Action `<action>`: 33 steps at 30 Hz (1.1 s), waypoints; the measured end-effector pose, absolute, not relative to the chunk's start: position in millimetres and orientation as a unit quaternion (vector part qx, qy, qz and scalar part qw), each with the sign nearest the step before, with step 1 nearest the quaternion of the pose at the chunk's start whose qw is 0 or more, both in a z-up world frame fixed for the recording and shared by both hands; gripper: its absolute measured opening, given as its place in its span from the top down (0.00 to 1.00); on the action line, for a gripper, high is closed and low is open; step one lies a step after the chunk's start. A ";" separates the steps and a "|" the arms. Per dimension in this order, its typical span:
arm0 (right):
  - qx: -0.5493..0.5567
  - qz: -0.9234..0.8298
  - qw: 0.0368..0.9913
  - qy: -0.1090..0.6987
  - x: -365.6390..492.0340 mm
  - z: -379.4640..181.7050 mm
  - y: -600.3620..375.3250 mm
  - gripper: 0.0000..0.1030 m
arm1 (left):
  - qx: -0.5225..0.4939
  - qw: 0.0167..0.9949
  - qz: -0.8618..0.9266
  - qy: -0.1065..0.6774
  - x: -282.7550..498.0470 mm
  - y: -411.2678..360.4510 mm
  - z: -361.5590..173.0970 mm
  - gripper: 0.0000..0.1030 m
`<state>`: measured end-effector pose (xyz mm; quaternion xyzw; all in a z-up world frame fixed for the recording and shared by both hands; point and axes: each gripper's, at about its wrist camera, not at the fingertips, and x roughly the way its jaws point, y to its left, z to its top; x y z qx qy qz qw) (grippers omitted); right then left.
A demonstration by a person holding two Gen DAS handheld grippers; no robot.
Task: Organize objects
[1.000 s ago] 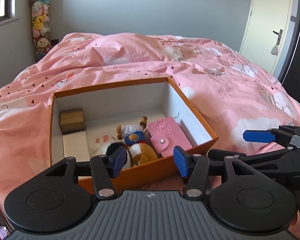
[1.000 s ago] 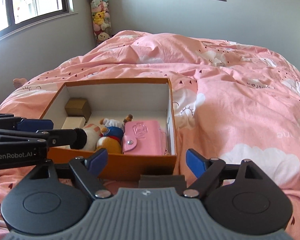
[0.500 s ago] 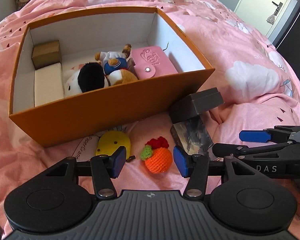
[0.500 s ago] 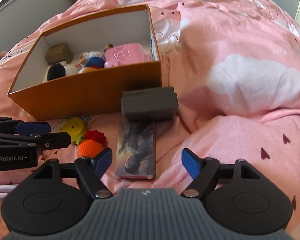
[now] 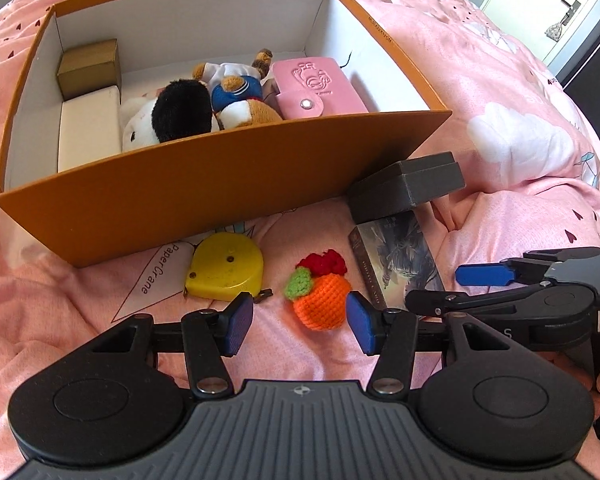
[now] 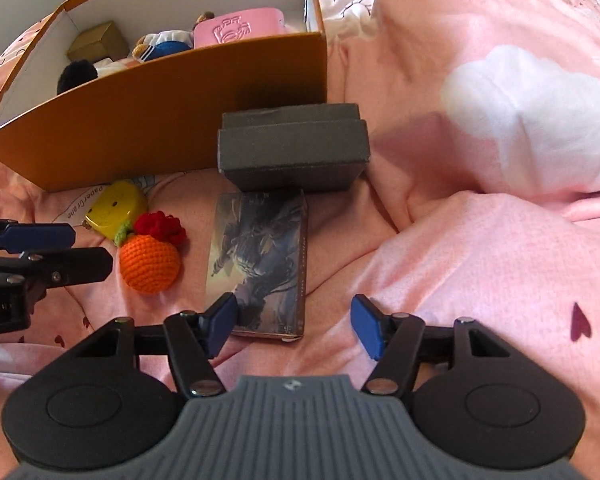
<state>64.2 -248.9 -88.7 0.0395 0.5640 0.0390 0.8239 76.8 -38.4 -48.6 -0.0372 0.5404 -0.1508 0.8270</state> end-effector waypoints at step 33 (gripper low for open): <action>0.087 0.184 0.807 0.554 60.8 -73.6 -223.3 0.98 | -0.096 0.801 -0.187 0.561 99.0 -61.4 -58.0 0.43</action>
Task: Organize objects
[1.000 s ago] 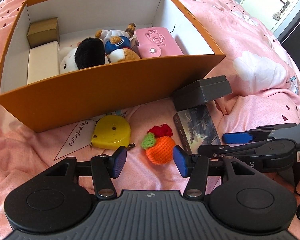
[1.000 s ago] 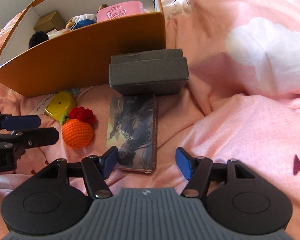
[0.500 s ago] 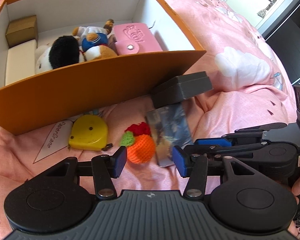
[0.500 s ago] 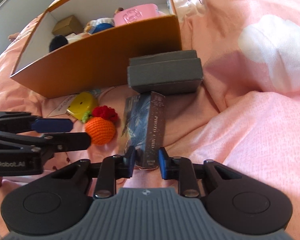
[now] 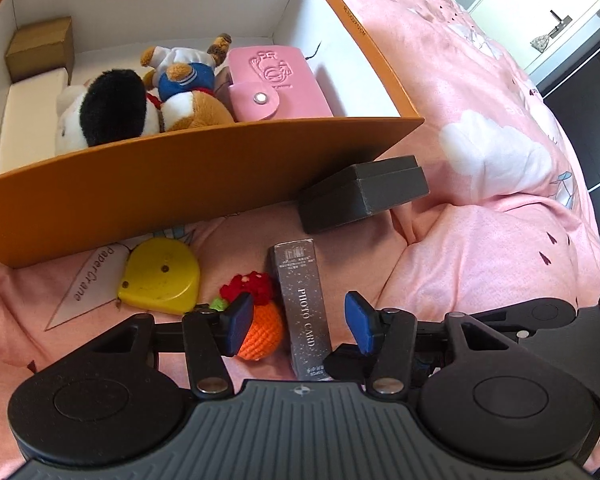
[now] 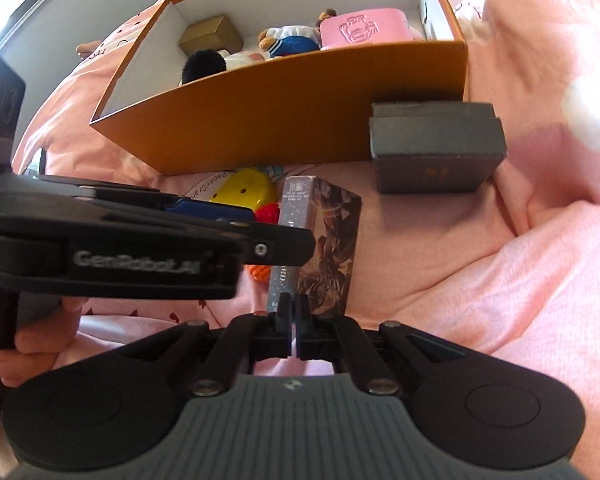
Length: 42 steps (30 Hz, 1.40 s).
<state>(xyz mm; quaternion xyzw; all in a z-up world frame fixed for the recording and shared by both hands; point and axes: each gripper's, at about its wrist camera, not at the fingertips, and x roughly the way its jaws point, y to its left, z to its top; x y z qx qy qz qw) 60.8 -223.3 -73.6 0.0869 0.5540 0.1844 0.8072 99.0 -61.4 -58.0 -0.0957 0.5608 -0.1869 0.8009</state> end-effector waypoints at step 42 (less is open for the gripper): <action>-0.385 0.231 0.779 0.437 119.8 -66.1 -209.3 0.39 | -0.062 0.850 -0.172 0.494 94.2 -60.4 -11.9 0.74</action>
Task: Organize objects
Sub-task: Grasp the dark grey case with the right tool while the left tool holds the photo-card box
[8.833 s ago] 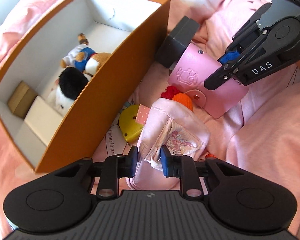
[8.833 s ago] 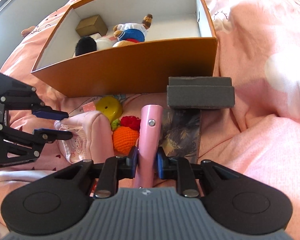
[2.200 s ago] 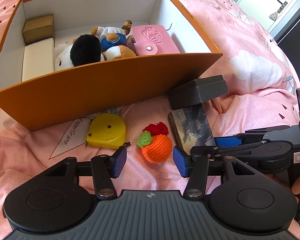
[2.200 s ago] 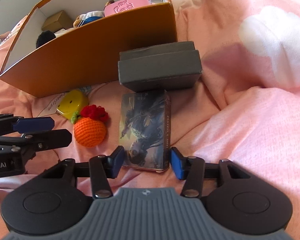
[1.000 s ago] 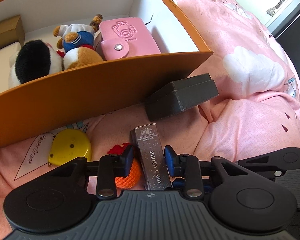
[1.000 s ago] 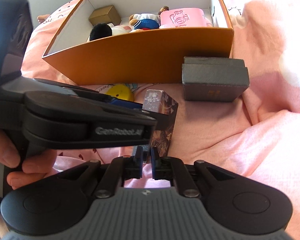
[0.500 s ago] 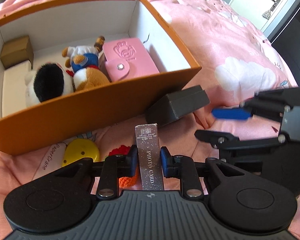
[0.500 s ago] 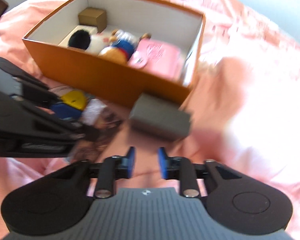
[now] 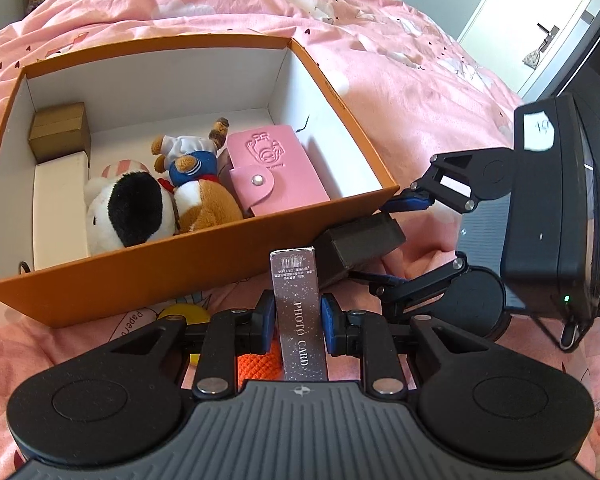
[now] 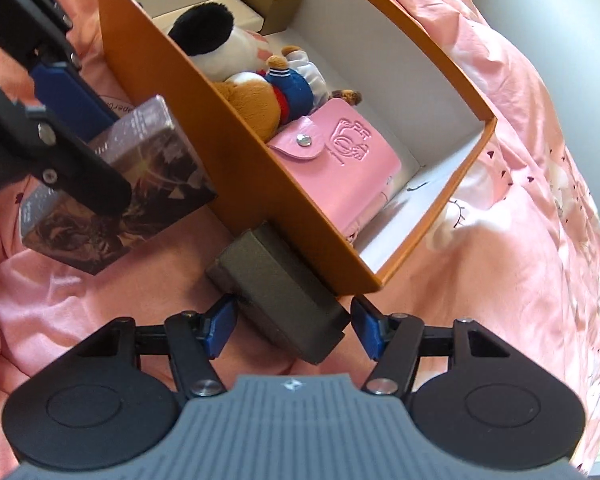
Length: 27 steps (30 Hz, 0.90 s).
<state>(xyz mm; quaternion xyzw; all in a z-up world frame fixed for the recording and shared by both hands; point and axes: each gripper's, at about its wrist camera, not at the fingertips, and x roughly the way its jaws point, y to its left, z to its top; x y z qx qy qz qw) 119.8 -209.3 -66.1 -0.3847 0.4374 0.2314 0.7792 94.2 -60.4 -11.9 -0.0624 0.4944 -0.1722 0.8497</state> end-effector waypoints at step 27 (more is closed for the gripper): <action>-0.240 0.219 0.831 0.451 57.1 36.3 -223.1 0.63 | -0.114 0.861 -0.208 0.449 73.5 -32.9 27.9 0.75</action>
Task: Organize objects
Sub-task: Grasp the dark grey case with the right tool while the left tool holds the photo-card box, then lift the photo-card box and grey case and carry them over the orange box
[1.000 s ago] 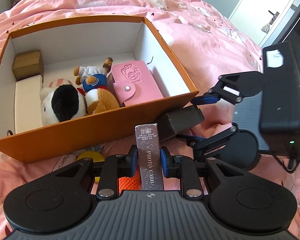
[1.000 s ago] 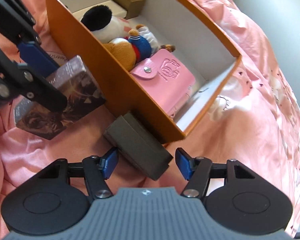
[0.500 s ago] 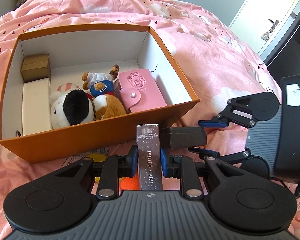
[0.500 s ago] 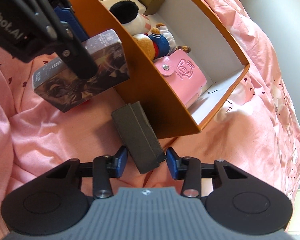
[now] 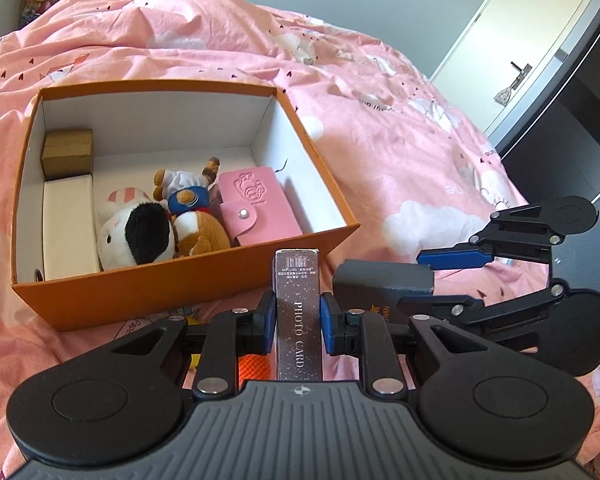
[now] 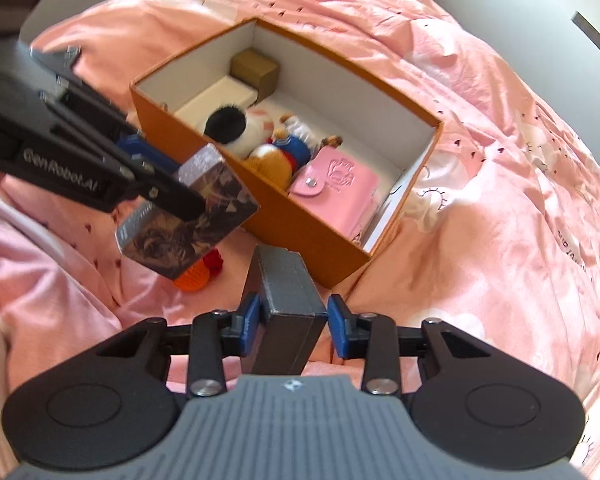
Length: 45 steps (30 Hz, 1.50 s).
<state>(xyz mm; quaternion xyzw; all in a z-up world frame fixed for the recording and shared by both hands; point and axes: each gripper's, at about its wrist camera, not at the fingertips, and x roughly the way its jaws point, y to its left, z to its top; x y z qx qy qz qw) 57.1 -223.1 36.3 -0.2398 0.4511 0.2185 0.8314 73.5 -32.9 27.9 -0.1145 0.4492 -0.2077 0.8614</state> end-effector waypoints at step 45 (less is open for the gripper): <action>0.291 -0.010 0.877 0.382 254.6 -18.7 -241.6 0.62 | -0.199 0.883 -0.124 0.406 230.2 51.7 18.8 0.76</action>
